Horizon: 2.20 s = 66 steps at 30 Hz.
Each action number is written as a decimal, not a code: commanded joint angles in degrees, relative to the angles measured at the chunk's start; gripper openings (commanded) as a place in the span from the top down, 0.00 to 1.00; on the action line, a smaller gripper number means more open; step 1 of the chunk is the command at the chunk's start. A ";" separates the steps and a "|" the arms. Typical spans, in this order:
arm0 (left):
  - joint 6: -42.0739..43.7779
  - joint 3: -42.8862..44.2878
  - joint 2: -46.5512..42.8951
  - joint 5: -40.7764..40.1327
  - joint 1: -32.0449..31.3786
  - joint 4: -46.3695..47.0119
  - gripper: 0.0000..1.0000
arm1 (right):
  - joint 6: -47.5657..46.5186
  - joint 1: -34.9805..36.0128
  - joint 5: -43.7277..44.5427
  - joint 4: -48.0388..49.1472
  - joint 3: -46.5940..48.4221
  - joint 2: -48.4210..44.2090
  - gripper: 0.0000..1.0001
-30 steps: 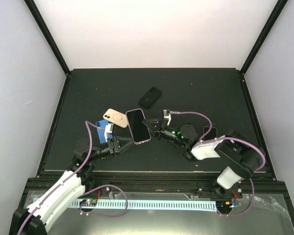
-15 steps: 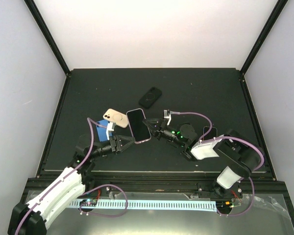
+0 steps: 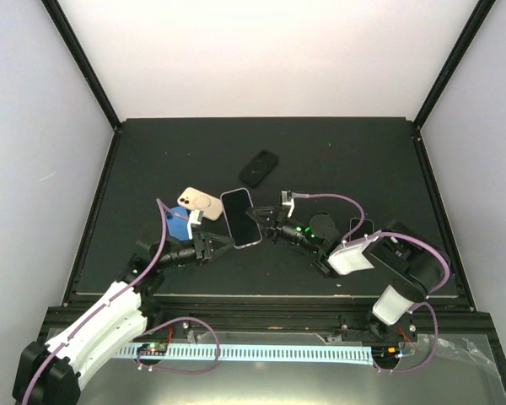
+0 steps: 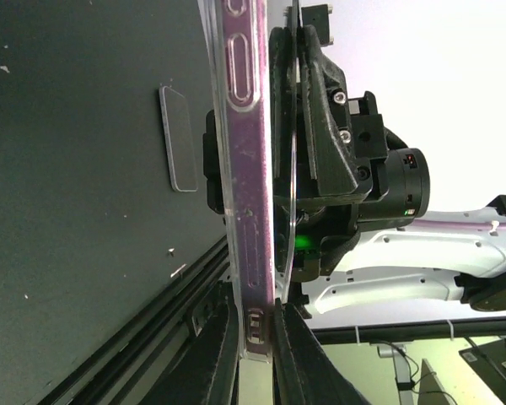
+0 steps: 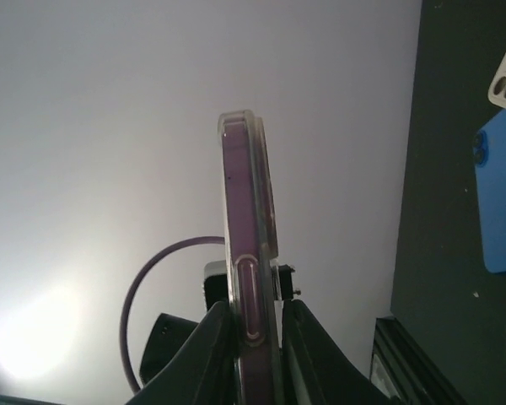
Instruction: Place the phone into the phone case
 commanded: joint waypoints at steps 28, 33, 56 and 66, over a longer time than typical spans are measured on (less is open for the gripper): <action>15.04 10.49 1.17 -17.34 0.07 -26.25 0.04 | -31.83 -17.08 -6.54 -50.27 2.77 -18.03 0.91; 16.66 10.77 1.42 -22.40 1.26 -31.60 0.01 | -38.47 -24.09 -5.98 -56.66 8.58 -13.37 0.91; 20.29 9.79 8.06 -21.95 9.21 -33.28 0.01 | -45.90 -33.25 -7.31 -61.99 25.68 12.92 0.84; 19.58 10.57 12.00 -18.65 10.36 -33.53 0.01 | -46.99 -33.84 -1.42 -72.81 27.84 11.36 0.69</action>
